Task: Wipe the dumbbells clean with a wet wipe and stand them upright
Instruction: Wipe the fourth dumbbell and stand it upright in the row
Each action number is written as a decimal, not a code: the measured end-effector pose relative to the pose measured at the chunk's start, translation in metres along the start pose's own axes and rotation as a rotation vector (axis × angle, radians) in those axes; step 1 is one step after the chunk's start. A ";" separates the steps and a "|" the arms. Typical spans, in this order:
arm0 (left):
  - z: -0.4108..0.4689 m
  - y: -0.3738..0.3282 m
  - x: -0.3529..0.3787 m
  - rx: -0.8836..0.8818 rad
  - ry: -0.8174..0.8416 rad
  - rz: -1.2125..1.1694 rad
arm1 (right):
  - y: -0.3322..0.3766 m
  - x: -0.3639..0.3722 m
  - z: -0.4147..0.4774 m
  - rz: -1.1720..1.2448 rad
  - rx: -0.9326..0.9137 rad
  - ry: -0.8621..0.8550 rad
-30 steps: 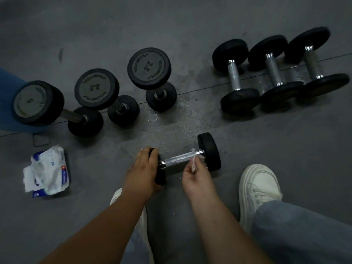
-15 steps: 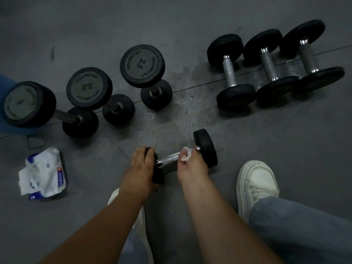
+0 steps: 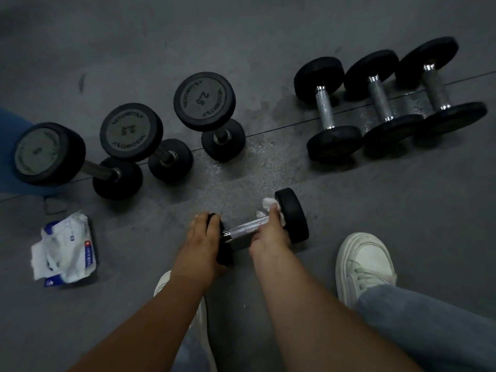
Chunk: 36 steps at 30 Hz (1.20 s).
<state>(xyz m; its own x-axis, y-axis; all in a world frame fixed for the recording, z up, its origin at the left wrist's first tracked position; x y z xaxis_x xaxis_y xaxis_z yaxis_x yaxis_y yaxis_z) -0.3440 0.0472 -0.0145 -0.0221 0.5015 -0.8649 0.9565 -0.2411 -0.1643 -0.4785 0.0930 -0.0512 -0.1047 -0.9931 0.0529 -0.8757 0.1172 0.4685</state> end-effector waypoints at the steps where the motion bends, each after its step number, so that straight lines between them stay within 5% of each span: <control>1: 0.000 0.000 0.000 0.006 -0.002 0.011 | 0.001 -0.002 -0.002 0.019 0.017 -0.009; 18: -0.002 0.002 0.001 -0.014 0.026 0.030 | 0.005 -0.025 -0.001 0.293 0.304 0.064; 26: 0.001 0.004 0.005 -0.031 0.029 0.038 | -0.002 -0.020 -0.010 -0.013 0.195 0.071; 31: 0.001 0.003 0.004 -0.022 0.008 0.022 | 0.006 -0.017 -0.005 0.141 0.135 -0.090; 33: 0.000 0.002 0.003 -0.011 -0.002 0.014 | 0.010 -0.018 -0.007 -0.033 0.077 0.018; 36: -0.002 0.001 0.001 -0.012 0.008 0.020 | 0.004 -0.021 0.003 0.191 0.151 0.024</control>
<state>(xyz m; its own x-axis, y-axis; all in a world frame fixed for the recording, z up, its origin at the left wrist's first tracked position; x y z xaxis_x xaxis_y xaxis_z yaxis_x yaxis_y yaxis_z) -0.3427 0.0488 -0.0144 -0.0010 0.5033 -0.8641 0.9601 -0.2412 -0.1416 -0.4811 0.1148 -0.0526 -0.2656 -0.9523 0.1500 -0.9016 0.3005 0.3111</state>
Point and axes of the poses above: each hand's wrist, its own z-axis towards the middle knuckle, its own x-axis out of the palm, y = z × x, the point moved 4 cm from there along z, towards the middle knuckle, and after that the axes turned 13 degrees about -x, right-handed, at the moved point
